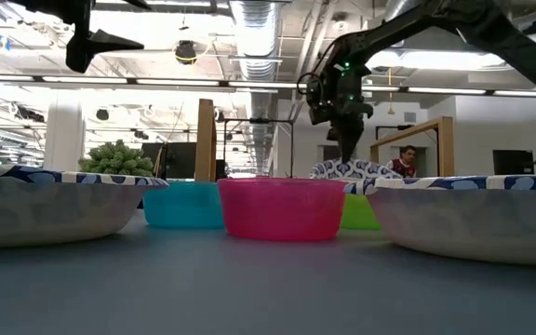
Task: Place and stack bowls onto a shelf
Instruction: Put the white bowl on the shelf
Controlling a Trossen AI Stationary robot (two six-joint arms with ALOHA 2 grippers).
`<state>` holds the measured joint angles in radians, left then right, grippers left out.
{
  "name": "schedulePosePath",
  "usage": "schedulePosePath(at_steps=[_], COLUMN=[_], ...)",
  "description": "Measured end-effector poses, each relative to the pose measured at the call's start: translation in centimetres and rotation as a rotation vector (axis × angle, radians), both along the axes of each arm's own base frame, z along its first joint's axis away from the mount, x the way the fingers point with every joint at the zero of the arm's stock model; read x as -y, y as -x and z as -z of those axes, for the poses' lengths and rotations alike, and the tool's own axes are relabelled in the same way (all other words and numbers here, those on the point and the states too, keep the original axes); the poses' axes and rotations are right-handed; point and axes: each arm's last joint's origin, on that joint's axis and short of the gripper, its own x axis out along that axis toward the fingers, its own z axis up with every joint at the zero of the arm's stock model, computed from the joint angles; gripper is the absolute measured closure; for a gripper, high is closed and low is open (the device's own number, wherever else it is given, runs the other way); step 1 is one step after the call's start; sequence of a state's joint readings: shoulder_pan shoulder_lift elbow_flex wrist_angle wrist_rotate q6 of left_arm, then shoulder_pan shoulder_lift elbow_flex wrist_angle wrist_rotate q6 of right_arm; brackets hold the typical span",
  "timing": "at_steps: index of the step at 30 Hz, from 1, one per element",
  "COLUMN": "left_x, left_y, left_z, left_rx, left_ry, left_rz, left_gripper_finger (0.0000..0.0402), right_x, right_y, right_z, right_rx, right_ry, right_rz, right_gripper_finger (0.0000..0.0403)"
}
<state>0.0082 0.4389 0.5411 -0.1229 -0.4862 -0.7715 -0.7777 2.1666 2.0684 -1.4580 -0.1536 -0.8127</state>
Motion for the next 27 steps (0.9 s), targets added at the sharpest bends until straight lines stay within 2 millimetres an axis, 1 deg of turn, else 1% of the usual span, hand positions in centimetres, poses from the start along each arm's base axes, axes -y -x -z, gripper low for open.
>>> schedulePosePath(at_steps=[13, 18, 22, 27], left_x=[0.0, 0.03, 0.05, 0.05], left_y=[0.0, -0.01, -0.03, -0.03], left_z=[0.01, 0.01, 0.01, 0.01], left_rx=[-0.005, -0.004, -0.004, -0.004], left_ry=[-0.006, -0.006, -0.006, -0.006], left_rz=[0.001, 0.011, 0.02, 0.02], left_gripper_finger=[0.012, 0.012, 0.012, 0.012], right_x=[0.62, 0.84, 0.85, 0.99], right_y=[0.51, 0.27, 0.27, 0.28], right_z=[0.24, 0.23, 0.23, 0.24], right_rx=[-0.012, 0.005, -0.001, -0.027], right_ry=[0.02, 0.04, 0.047, 0.079], right_rz=[0.021, 0.079, 0.088, 0.134], right_gripper_finger=[0.0354, 0.0337, 0.0307, 0.0248])
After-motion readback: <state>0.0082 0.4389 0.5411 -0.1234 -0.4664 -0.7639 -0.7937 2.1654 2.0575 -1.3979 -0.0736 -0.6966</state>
